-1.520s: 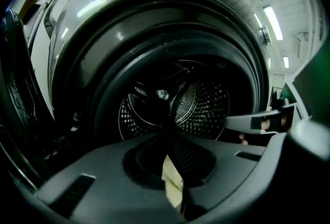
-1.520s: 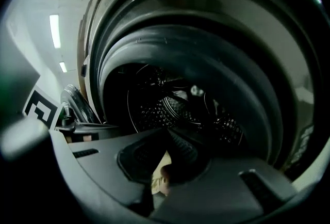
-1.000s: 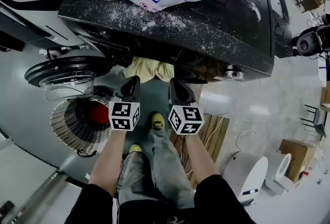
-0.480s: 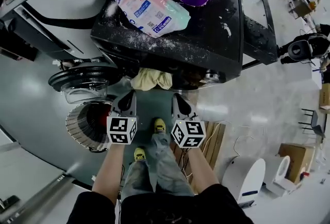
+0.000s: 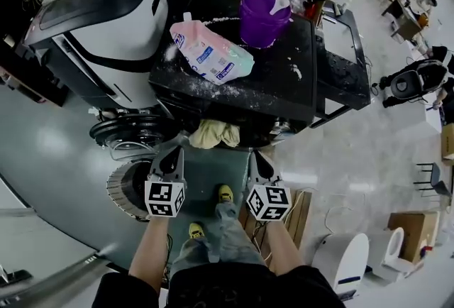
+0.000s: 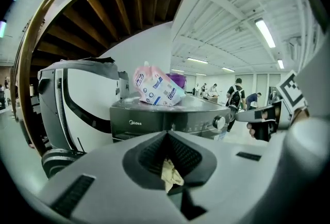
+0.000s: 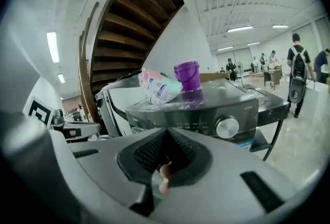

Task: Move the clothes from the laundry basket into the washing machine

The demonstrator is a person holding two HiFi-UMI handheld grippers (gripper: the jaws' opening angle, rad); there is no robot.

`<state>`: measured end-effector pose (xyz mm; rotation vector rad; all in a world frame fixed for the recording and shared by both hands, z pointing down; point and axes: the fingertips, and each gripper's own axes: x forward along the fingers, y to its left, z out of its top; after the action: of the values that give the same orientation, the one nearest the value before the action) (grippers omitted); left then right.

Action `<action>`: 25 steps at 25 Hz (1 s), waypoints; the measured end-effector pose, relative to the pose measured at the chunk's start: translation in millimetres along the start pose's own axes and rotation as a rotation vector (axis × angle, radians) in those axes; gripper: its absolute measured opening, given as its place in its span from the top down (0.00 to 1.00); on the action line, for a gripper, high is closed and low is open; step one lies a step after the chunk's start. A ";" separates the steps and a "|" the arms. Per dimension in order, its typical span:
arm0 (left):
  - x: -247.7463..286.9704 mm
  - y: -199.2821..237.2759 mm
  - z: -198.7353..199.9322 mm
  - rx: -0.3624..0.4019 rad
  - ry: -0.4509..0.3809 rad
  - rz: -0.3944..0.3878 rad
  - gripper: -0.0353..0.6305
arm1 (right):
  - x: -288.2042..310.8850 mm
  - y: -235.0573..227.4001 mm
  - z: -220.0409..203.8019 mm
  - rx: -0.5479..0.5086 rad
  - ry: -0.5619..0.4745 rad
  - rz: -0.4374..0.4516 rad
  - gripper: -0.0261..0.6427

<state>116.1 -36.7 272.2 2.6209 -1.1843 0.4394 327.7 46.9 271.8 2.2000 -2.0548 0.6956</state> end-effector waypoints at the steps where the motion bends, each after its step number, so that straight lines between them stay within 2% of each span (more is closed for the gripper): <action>1: -5.3 2.6 7.1 -0.004 -0.011 0.007 0.93 | -4.1 1.6 8.9 0.007 -0.016 0.001 0.95; 10: -51.3 17.2 60.1 0.004 -0.080 0.031 0.93 | -34.1 19.0 53.7 -0.008 -0.057 0.007 0.95; 17: -85.8 30.2 84.7 0.025 -0.106 0.053 0.93 | -53.5 37.2 76.6 -0.049 -0.073 0.044 0.95; 25: -109.7 40.9 117.2 0.036 -0.164 0.087 0.93 | -69.1 43.9 102.8 -0.047 -0.105 0.035 0.95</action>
<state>36.7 -26.1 127.2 2.6877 -1.3566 0.2683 314.0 71.9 143.6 2.2259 -2.1398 0.5397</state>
